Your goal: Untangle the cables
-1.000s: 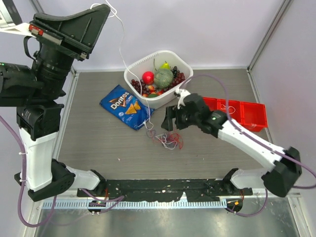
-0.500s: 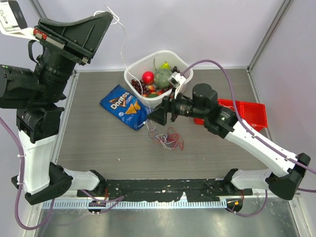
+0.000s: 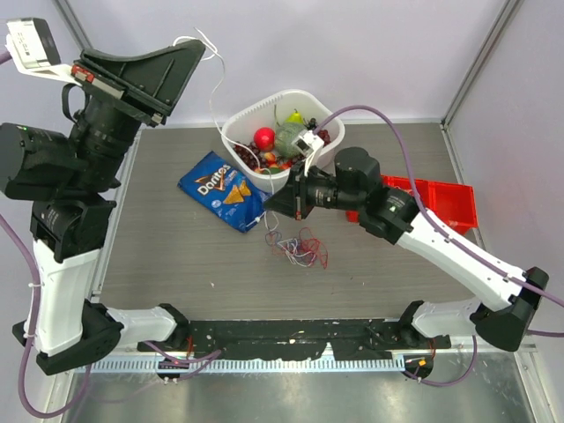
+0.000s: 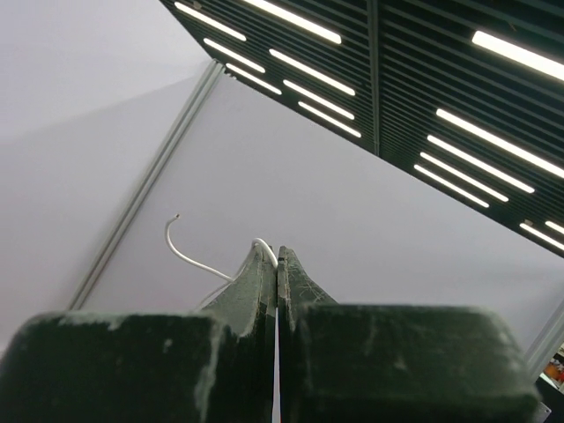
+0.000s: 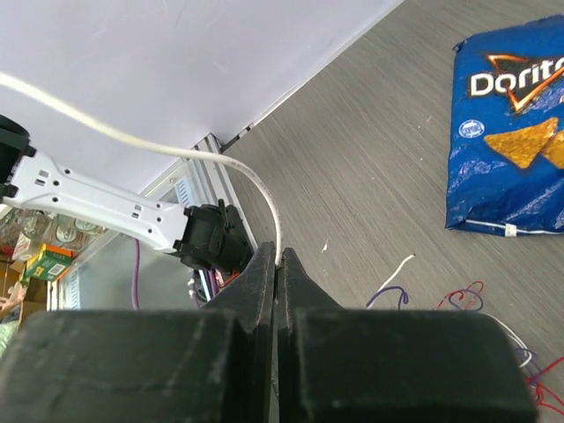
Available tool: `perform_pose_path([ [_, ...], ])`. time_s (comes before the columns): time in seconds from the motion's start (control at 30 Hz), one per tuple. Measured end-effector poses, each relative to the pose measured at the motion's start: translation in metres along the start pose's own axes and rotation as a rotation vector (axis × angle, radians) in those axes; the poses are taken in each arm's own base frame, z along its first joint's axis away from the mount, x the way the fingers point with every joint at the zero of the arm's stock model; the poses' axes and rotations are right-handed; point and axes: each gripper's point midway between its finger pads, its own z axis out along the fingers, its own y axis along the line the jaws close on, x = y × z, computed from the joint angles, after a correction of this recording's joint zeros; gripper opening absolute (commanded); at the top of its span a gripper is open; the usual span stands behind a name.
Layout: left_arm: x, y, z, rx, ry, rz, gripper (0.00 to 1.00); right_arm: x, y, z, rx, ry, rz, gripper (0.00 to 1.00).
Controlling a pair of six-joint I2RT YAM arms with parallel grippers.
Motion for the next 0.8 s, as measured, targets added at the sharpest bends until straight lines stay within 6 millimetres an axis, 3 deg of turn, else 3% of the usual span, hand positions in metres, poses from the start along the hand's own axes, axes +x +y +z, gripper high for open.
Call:
perform_pose_path([
  [0.17, 0.018, 0.024, -0.005, -0.063, 0.030, -0.003, 0.00, -0.034, 0.025, -0.023, -0.016, -0.045, -0.032, 0.01],
  [0.33, 0.055, 0.070, -0.019, -0.181, 0.088, -0.009, 0.00, -0.080, 0.076, -0.063, -0.123, -0.152, -0.072, 0.01],
  [0.47, 0.083, 0.107, -0.034, -0.288, 0.133, -0.008, 0.00, -0.092, 0.098, -0.083, -0.182, -0.190, -0.064, 0.01],
  [0.57, 0.094, 0.123, -0.044, -0.344, 0.153, -0.005, 0.00, -0.065, 0.075, -0.072, -0.128, -0.119, -0.008, 0.01],
  [0.73, 0.101, 0.134, -0.058, -0.403, 0.190, 0.001, 0.00, 0.011, 0.008, -0.036, 0.080, 0.115, 0.119, 0.01],
  [0.8, 0.106, 0.137, -0.063, -0.419, 0.214, -0.002, 0.00, 0.039, -0.016, -0.035, 0.165, 0.190, 0.154, 0.01],
])
